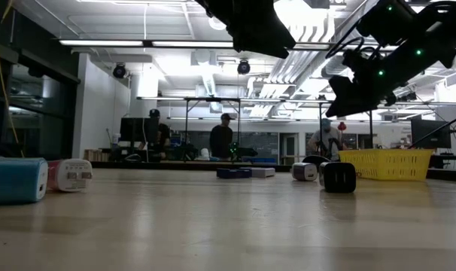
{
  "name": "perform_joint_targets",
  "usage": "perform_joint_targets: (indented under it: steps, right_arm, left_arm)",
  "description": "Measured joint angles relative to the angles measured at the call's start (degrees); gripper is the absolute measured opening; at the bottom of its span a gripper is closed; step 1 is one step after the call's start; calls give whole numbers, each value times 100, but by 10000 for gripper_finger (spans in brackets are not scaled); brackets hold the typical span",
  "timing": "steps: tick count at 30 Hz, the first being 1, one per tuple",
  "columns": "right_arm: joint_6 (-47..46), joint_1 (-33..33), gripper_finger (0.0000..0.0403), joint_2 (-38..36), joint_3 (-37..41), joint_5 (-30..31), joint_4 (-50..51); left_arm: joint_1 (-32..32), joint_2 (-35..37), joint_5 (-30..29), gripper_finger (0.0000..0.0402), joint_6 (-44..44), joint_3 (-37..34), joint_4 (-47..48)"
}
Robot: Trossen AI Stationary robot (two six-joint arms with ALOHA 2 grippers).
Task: Pick & Place Office items
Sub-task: Put the dark blue digital clock into the yellow bin
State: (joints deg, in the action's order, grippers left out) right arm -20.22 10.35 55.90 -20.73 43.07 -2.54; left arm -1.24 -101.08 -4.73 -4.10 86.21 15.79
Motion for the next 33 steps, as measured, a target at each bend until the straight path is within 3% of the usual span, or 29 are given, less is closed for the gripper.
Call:
perform_joint_targets:
  steps: [19, 22, 27, 33]
  right_arm:
    - [100, 0, 160, 0, 0, -370, 12]
    - [290, 0, 160, 0, 0, -705, 12]
    - [720, 2, 161, 0, 0, -1194, -58]
    - [1211, 8, 161, 2, 0, -1692, -584]
  left_arm:
    - [0, 1, 34, 218, 269, 0, -10]
    - [81, 79, 304, 218, 360, -4, 23]
    - [360, 368, 1344, 218, 321, -108, 190]
    - [529, 956, 1349, 218, 350, -883, -115]
